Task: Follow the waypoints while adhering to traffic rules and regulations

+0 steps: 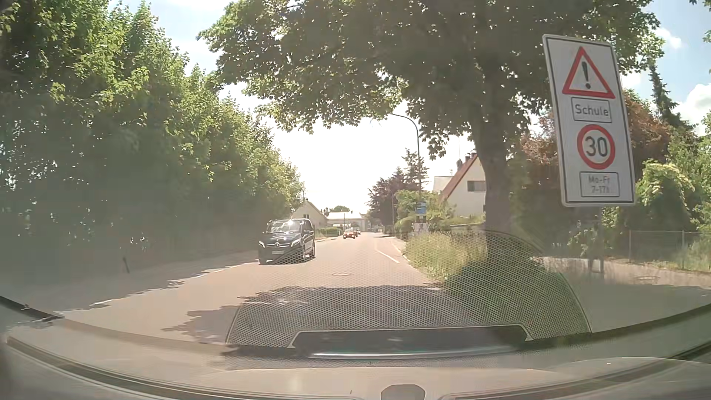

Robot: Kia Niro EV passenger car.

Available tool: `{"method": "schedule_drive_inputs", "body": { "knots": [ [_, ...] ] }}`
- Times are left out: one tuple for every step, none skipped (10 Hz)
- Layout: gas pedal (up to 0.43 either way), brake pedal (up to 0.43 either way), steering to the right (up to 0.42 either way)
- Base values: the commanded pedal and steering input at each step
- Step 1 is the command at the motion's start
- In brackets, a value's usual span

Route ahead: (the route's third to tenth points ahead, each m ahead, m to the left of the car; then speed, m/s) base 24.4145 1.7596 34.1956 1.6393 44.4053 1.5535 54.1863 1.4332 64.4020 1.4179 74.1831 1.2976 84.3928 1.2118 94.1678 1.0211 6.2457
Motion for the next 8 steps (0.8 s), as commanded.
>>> {"method": "schedule_drive_inputs", "body": {
  "knots": [
    [0.197,0.0,-0.004],
    [0.189,0.0,-0.005],
    [0.189,0.0,-0.009],
    [0.177,0.0,-0.012],
    [0.169,0.0,-0.013],
    [0.157,0.0,-0.013],
    [0.15,0.0,-0.013],
    [0.15,0.0,-0.016]
  ]
}}
